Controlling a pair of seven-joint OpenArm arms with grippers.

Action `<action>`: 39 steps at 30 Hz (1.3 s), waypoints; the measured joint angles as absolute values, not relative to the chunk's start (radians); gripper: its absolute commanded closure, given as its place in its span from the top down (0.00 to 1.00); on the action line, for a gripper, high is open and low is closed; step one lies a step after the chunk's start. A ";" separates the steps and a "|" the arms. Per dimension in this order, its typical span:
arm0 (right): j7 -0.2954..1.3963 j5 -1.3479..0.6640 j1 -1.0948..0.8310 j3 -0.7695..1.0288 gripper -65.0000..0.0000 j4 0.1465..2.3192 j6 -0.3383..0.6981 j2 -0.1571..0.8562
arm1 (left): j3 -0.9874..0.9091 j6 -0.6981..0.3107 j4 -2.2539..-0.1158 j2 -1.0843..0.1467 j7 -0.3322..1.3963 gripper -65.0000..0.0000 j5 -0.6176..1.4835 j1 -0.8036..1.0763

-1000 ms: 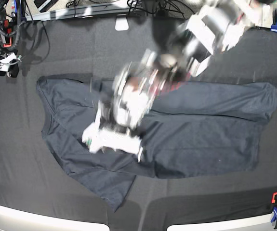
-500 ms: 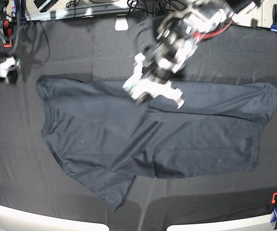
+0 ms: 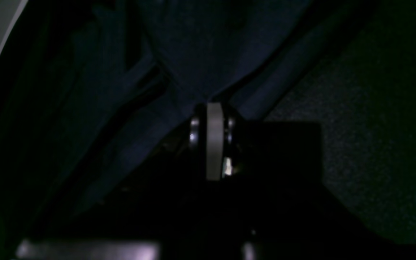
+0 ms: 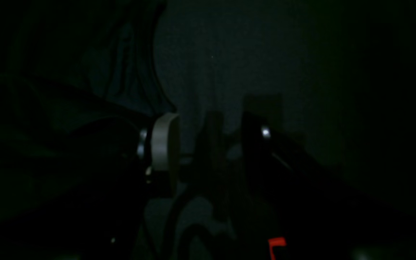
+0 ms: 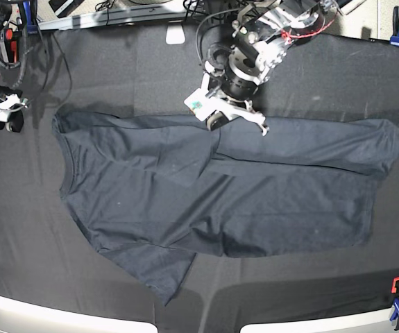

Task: Layout the t-shirt on the table in an organized manner, then fold the t-shirt properly
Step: 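Pull the fabric back toward the folded edge with the left gripper, then release the shirt and raise the left gripper away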

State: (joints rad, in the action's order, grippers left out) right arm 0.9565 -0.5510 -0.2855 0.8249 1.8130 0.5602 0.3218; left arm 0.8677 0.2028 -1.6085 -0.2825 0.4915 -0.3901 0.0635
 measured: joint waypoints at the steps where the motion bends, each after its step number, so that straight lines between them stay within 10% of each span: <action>1: 0.957 -0.551 -0.286 0.825 0.41 1.813 0.560 0.322 | 0.868 0.203 -1.608 -0.283 0.496 0.00 -0.390 0.064; 12: 0.958 -0.551 -0.286 0.825 0.41 1.813 0.564 0.322 | 0.868 0.203 -1.610 -0.299 0.499 0.00 -0.390 0.075; 17: 0.960 -0.551 -0.286 0.825 0.41 1.813 0.613 0.322 | 0.868 0.203 -1.610 -0.299 0.534 0.39 -0.424 0.075; 39: 0.969 -0.614 -0.288 0.826 0.41 1.813 0.649 0.321 | 0.609 0.227 -1.887 -0.704 0.645 0.40 -0.596 0.221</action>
State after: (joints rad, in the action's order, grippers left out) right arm 0.9688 -0.6144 -0.2878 0.8257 1.8133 0.6491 0.3214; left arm 0.6086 0.2268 -1.8870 -0.7044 0.6445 -0.5961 0.2211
